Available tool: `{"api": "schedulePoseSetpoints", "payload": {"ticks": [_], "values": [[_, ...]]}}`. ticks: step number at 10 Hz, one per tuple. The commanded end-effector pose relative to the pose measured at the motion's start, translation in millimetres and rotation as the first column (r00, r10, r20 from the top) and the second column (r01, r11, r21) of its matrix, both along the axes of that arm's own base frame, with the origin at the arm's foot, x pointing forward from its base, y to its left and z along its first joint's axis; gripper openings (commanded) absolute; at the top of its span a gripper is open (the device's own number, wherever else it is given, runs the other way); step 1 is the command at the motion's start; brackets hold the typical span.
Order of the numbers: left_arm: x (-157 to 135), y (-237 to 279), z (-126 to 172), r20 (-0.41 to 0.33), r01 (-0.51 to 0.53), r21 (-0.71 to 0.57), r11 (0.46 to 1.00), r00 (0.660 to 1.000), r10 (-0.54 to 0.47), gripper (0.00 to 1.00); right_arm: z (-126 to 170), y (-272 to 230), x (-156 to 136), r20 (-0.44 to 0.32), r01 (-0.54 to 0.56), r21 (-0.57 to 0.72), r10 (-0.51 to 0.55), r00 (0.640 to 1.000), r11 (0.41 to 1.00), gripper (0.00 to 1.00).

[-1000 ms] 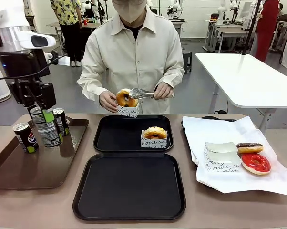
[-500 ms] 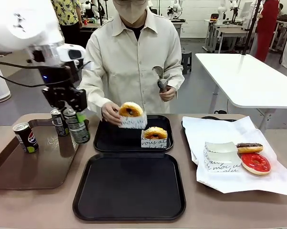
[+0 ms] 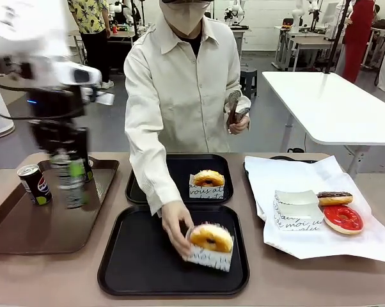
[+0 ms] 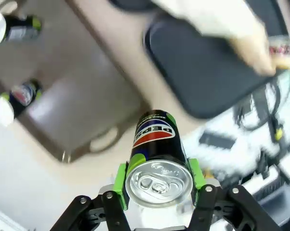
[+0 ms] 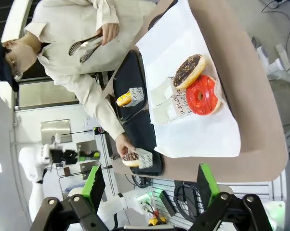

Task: Set up donuts and drinks on trays.
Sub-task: Pick up one Pepsi coke and place it on the Flat Tray.

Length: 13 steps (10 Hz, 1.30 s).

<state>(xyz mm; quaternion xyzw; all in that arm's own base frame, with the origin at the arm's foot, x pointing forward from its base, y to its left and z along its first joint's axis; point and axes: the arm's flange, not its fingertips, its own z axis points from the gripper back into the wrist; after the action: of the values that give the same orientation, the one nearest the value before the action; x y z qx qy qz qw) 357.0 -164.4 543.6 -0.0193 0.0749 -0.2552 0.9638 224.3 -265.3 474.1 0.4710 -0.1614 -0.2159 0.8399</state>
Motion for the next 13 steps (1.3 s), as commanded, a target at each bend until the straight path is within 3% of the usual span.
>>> {"api": "schedulePoseSetpoints", "payload": {"ticks": [1,6,9,10,13], "values": [[-32.0,30.2,21.0,0.051,0.086,0.032,0.996,0.995,-0.088,0.59,-0.9,-0.2,1.1,0.017,-0.005,0.007,0.005,1.0,1.0,1.0],[-9.0,20.9,16.2,0.096,0.02,0.048,0.999,0.995,-0.025,0.59,-0.9,-0.2,1.1,0.017,-0.005,0.007,0.005,1.0,1.0,1.0],[53.8,-35.6,-17.6,0.226,-0.1,-0.043,0.994,0.968,0.107,0.59,-0.9,-0.2,1.1,0.017,-0.005,0.007,0.005,1.0,1.0,1.0],[83.1,-61.1,-31.9,0.233,-0.131,-0.036,0.991,0.963,0.136,0.59,-0.9,-0.2,1.1,0.017,-0.005,0.007,0.005,1.0,1.0,1.0],[128.3,-108.2,-73.1,0.262,-0.197,-0.034,0.98,0.944,0.199,0.59,-0.9,-0.2,1.1,0.017,-0.005,0.007,0.005,1.0,1.0,1.0]]}}
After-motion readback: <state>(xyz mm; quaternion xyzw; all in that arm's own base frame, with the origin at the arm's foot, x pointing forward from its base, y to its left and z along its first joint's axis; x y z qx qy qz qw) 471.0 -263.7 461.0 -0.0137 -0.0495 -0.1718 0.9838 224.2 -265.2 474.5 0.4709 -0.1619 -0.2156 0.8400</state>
